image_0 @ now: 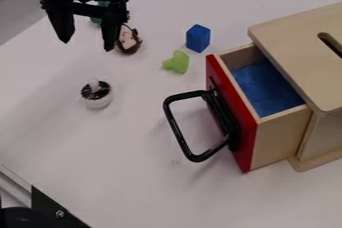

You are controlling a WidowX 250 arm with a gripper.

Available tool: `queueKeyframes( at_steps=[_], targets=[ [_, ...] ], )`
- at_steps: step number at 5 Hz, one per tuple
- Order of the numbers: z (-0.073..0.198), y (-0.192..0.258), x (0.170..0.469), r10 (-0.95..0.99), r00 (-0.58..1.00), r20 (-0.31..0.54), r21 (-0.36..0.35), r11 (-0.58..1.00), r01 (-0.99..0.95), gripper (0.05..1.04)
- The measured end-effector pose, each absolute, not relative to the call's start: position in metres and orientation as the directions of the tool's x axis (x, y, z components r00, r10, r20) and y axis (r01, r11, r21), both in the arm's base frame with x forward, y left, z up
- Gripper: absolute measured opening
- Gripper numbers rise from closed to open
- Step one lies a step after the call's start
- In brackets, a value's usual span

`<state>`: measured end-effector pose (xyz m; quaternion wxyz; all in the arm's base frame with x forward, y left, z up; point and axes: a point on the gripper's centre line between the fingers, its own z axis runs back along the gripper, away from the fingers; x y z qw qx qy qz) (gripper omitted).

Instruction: Put objects in a drawer

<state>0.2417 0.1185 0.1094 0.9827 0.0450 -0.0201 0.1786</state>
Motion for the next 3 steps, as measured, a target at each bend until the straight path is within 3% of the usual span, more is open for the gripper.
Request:
queueKeyframes(
  at_steps=[3],
  targets=[
    [0.071,0.130,0.231,0.387,0.921,-0.038,0.114,0.918,-0.381,0.999]
  ],
)
